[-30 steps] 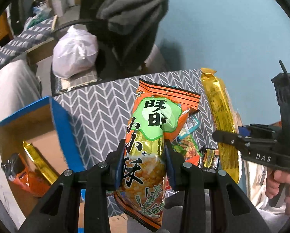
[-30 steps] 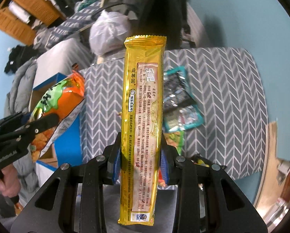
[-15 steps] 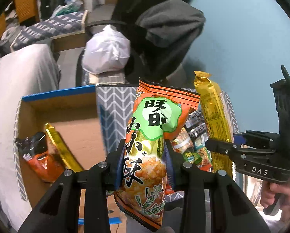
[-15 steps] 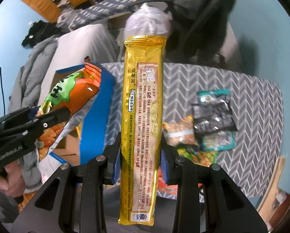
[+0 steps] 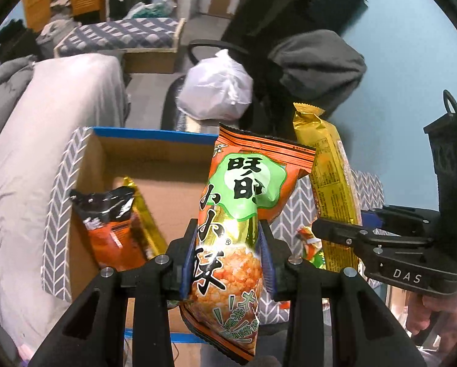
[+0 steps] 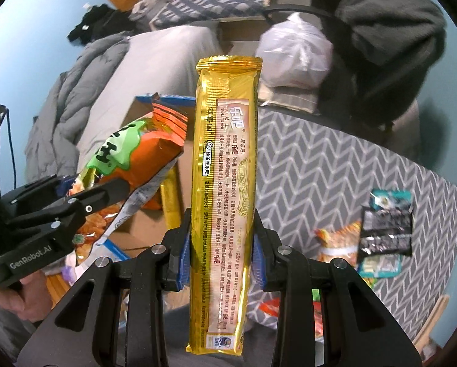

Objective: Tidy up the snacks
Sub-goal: 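Lift both held snacks and carry them over the open box, then open both tools to drop the snacks into the box, then move both tools back over the snack pile on the table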

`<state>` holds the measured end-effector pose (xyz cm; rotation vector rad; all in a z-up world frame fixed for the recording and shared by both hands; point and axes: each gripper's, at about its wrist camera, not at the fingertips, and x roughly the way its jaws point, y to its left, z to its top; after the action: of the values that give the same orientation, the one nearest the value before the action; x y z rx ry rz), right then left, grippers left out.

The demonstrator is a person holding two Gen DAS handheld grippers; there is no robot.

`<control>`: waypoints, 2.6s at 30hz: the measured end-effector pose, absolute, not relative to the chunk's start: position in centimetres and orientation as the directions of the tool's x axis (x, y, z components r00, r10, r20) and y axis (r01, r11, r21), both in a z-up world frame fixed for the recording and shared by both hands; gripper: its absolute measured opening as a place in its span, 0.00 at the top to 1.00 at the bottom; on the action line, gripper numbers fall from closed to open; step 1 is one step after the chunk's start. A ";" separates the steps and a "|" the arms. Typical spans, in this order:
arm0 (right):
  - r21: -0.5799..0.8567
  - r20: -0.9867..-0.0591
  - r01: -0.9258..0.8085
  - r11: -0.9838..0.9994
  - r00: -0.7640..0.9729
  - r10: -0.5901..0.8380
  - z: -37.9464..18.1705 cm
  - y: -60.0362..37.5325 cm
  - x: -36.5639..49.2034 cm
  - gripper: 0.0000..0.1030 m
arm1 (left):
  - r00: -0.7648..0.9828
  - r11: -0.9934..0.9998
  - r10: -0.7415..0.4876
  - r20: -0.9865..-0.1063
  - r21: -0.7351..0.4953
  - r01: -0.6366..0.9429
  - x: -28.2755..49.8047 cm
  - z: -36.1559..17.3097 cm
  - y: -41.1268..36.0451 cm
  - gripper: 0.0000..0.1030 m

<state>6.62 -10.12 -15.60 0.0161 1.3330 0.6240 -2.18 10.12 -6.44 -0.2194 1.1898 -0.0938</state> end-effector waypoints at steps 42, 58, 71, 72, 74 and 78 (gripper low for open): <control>0.459 -0.884 -0.367 0.809 -0.100 0.456 -24.1 3.3 9.4 0.54 | 0.277 0.946 -0.039 -0.960 -0.124 -0.298 -3.1 -13.2 20.6 0.48; 0.429 -0.892 -0.364 0.827 -0.028 0.451 -21.4 -1.5 9.4 0.44 | 0.285 0.934 -0.079 -0.955 -0.171 -0.314 -4.4 -11.3 18.7 0.47; 0.411 -0.897 -0.307 0.858 0.034 0.442 -19.5 -8.3 8.7 0.44 | 0.279 0.970 -0.128 -0.952 -0.178 -0.163 -3.8 -10.2 12.1 0.46; 0.410 -0.897 -0.302 0.861 0.039 0.440 -19.4 -8.7 8.6 0.44 | 0.276 0.974 -0.130 -0.952 -0.175 -0.146 -3.7 -10.2 11.6 0.46; 0.404 -0.899 -0.288 0.868 0.051 0.435 -19.3 -10.0 8.4 0.44 | 0.268 0.979 -0.135 -0.954 -0.171 -0.114 -3.5 -10.2 10.4 0.46; 0.395 -0.903 -0.260 0.881 0.065 0.424 -19.2 -12.3 7.9 0.42 | 0.259 0.984 -0.149 -0.954 -0.168 -0.054 -3.1 -10.1 8.1 0.46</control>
<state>7.86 -12.29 -19.25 0.1410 1.4158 0.5186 -3.11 8.11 -10.10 -0.1799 1.3091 -0.0644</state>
